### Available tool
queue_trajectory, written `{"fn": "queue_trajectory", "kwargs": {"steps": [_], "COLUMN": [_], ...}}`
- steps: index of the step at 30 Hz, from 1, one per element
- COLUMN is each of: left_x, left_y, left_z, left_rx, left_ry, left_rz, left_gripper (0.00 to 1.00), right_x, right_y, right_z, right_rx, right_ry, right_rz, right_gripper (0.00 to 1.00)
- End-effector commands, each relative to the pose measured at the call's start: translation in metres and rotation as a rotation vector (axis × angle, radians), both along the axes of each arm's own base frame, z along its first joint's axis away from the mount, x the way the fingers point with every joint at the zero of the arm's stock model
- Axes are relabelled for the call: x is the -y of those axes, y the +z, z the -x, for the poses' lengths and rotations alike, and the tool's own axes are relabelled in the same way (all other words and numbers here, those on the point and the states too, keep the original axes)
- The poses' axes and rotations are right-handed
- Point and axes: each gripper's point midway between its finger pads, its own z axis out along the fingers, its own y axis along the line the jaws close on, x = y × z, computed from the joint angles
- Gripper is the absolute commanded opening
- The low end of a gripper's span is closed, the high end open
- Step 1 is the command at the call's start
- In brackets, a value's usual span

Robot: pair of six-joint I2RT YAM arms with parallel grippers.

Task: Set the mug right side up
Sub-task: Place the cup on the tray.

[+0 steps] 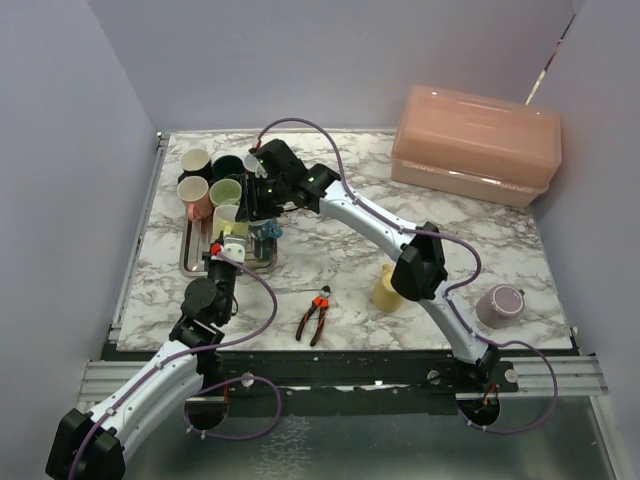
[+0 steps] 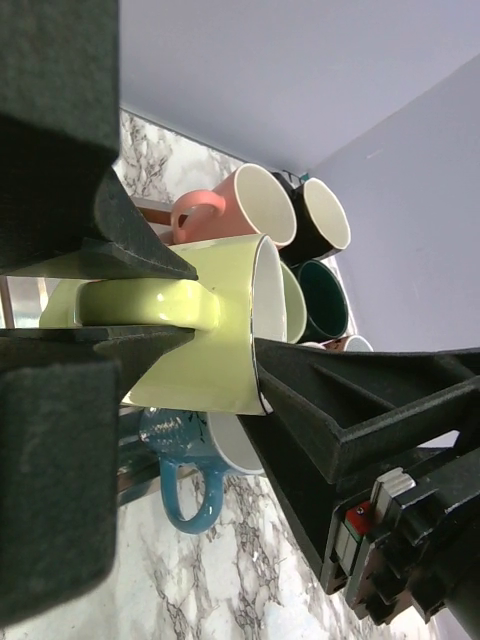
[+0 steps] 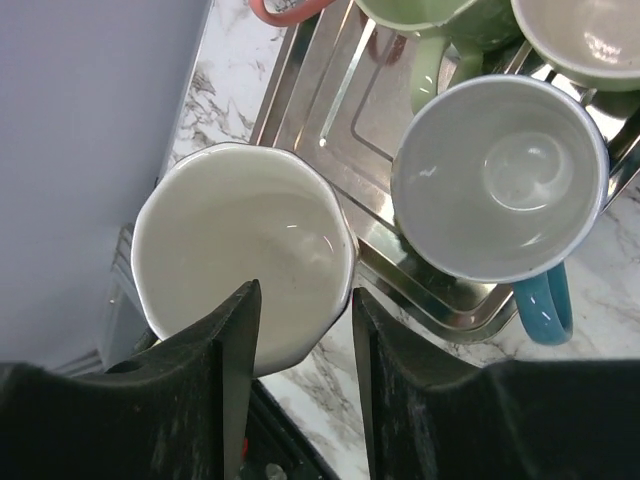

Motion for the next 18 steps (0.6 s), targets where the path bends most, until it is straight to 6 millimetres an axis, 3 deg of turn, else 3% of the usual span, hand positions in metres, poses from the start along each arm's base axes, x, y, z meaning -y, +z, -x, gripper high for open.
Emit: {"fn": "queue_trajectory", "kwargs": {"steps": [1, 6, 12, 18], "left_x": [0.002, 0.000, 0.001, 0.013], "left_y": [0.069, 0.072, 0.073, 0.071], "left_z": [0.004, 0.005, 0.008, 0.010], "left_rx": [0.210, 0.223, 0.237, 0.244], "left_ry": [-0.023, -0.012, -0.027, -0.094], "left_rz": [0.057, 0.050, -0.004, -0.087], "left_gripper": [0.00, 0.00, 0.00, 0.00], "right_x": [0.004, 0.005, -0.008, -0.005], "right_y": [-0.001, -0.002, 0.006, -0.005], "right_z": [0.015, 0.023, 0.036, 0.043], "right_rx": [-0.193, -0.367, -0.523, -0.590], "right_ry": [-0.031, -0.085, -0.078, -0.089], "right_rz": [-0.022, -0.056, -0.124, -0.090], "right_gripper": [0.42, 0.37, 0.37, 0.40]}}
